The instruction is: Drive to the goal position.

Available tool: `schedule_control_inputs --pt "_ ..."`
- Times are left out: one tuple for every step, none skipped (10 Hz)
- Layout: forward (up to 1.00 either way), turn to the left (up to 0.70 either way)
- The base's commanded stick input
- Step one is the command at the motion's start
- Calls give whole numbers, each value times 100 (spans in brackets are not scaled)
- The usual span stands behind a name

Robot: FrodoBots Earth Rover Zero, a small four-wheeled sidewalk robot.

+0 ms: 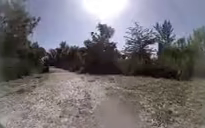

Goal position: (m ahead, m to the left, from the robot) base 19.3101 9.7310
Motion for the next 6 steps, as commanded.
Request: schedule_control_inputs --pt "70 0" --pt "70 0" --pt "70 0" --pt "70 0" --pt "70 0" --pt "70 0"
